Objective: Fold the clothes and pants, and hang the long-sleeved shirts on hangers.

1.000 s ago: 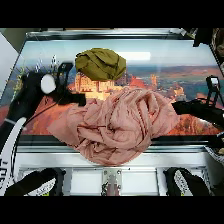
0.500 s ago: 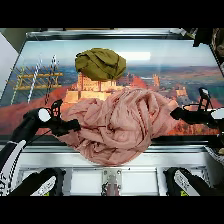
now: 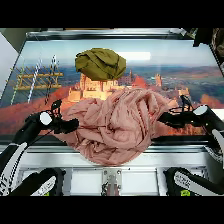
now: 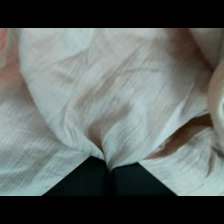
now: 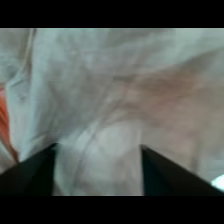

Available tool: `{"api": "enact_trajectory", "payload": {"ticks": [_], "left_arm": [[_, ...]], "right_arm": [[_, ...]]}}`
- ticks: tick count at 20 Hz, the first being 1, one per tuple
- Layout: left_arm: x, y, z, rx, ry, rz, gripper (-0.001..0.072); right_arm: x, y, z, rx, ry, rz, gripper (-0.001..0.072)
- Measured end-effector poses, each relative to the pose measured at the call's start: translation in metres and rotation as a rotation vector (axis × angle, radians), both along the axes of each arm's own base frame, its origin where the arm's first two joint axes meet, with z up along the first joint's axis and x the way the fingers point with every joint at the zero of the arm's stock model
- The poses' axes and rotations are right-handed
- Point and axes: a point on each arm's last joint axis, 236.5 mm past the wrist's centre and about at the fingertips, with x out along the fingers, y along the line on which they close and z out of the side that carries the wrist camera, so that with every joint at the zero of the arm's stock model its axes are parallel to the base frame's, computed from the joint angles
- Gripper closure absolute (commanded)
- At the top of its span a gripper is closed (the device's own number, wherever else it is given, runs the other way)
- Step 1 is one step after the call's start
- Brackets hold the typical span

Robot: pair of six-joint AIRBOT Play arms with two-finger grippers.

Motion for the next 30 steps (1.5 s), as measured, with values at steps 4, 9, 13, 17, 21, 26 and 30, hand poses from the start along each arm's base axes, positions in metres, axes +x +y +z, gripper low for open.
{"api": "enact_trajectory", "payload": {"ticks": [4, 9, 13, 17, 21, 26, 30], "left_arm": [[0.034, -0.003, 0.017, -0.001, -0.055, -0.021, 0.0699], [0.122, -0.014, 0.073, -0.004, -0.197, -0.078, 0.0699], [0.182, -0.019, 0.118, 0.008, -0.298, -0.126, 0.0699], [0.205, -0.016, 0.130, 0.043, -0.317, -0.154, 0.0699], [0.208, -0.013, 0.124, 0.061, -0.300, -0.165, 0.0699], [0.200, -0.011, 0.104, 0.068, -0.252, -0.169, 0.0699], [0.192, -0.009, 0.089, 0.071, -0.220, -0.171, 0.0699]], "right_arm": [[0.010, 0.012, 0.006, -0.025, -0.054, 0.093, 0.0702], [0.050, -0.009, 0.096, -0.201, -0.301, 0.204, 0.0702], [0.051, -0.064, 0.148, -0.369, -0.385, 0.148, 0.0332], [0.021, -0.126, 0.116, -0.354, -0.251, -0.055, 0.0151], [0.007, -0.142, 0.059, -0.240, -0.128, -0.149, 0.0151], [0.024, -0.122, 0.012, -0.074, -0.114, -0.148, 0.0153], [0.043, -0.100, -0.005, -0.009, -0.145, -0.122, 0.0334]]}}
